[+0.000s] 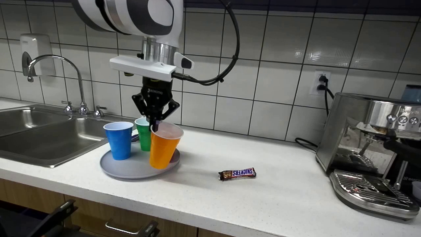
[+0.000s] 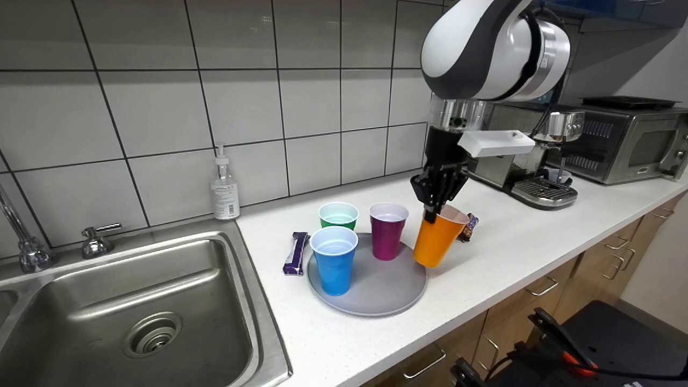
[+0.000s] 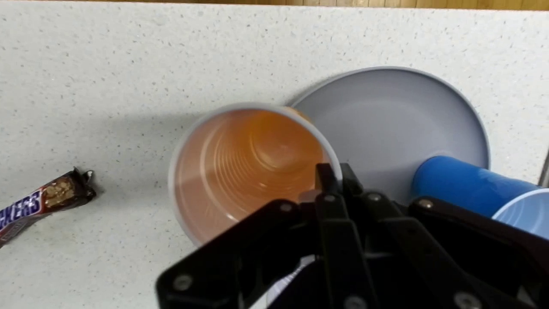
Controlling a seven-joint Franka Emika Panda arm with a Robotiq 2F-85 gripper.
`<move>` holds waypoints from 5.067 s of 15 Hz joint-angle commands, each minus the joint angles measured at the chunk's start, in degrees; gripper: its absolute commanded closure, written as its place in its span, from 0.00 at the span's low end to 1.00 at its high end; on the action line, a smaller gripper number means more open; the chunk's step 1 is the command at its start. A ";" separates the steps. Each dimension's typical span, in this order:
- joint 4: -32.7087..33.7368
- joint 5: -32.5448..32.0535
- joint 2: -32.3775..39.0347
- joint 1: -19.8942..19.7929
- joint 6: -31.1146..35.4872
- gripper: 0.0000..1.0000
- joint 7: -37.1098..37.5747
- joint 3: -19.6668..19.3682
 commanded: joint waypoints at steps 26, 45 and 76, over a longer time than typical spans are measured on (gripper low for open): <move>-4.25 2.96 -2.54 8.37 1.52 0.99 -14.58 2.42; -4.27 2.67 1.73 9.11 8.54 0.99 -20.85 3.15; -4.33 3.26 4.92 8.76 11.46 0.00 -21.38 6.69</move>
